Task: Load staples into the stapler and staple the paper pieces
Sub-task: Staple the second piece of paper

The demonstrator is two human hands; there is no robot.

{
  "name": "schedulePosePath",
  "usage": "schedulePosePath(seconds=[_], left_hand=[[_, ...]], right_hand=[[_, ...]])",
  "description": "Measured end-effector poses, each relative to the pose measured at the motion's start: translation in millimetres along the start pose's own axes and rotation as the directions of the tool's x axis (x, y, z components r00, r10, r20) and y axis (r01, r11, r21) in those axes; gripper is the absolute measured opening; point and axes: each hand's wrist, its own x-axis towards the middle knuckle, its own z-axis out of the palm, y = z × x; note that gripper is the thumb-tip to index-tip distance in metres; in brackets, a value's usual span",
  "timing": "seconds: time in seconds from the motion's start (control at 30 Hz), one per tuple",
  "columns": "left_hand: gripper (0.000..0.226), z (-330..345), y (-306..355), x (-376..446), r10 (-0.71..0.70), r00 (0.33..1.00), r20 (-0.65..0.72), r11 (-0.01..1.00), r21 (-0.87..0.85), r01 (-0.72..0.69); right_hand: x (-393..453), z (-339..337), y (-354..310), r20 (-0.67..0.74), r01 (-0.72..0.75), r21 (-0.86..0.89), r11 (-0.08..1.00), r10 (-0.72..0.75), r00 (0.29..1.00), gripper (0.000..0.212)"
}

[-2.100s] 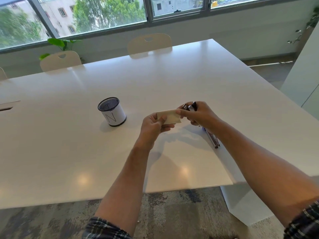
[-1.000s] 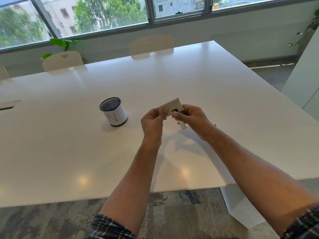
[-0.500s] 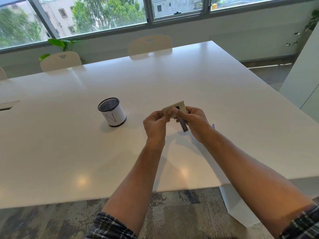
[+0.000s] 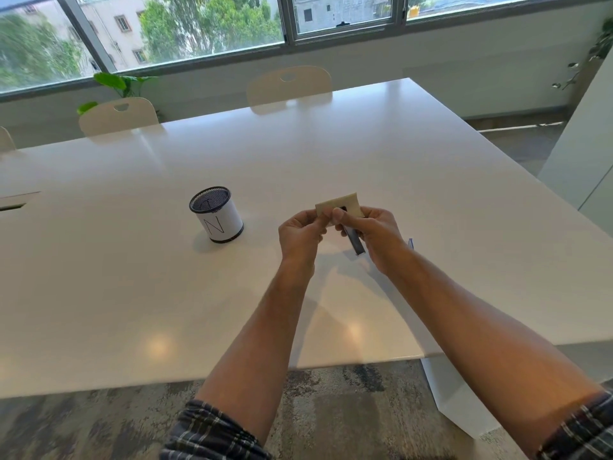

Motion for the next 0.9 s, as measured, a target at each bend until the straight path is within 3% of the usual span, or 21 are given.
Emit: schedulePosePath(seconds=[0.17, 0.33, 0.47, 0.63, 0.8, 0.9], left_hand=[[0.046, 3, -3, -9, -0.044, 0.984, 0.172, 0.997, -0.048, 0.053], [0.010, 9, 1, -12, -0.073, 0.960, 0.270, 0.976, -0.178, 0.124], [0.023, 16, 1, -14, -0.085, 0.961, 0.262, 0.946, -0.281, 0.161], [0.016, 24, -1, -16, -0.096, 0.973, 0.211, 0.925, -0.341, 0.165], [0.006, 24, 5, -21, -0.058, 0.979, 0.198, 0.929, -0.347, 0.125], [0.015, 29, 3, -22, -0.076, 0.988, 0.135, 0.936, -0.333, 0.117]], right_hand=[[1, 2, -1, -0.073, -0.032, 0.040, 0.999, 0.035, 0.997, 0.042], [-2, 7, 2, -0.102, -0.047, 0.083, 0.995, 0.056, 0.993, 0.025], [-2, 9, 2, -0.133, -0.046, 0.087, 0.995, 0.057, 0.989, 0.022], [-4, 13, -1, -0.172, -0.030, 0.112, 0.993, 0.049, 0.984, 0.019], [-8, 16, -5, -0.187, -0.005, 0.114, 0.993, 0.027, 0.982, 0.037], [-10, 20, -9, -0.238, -0.020, 0.129, 0.991, 0.051, 0.970, 0.039]])
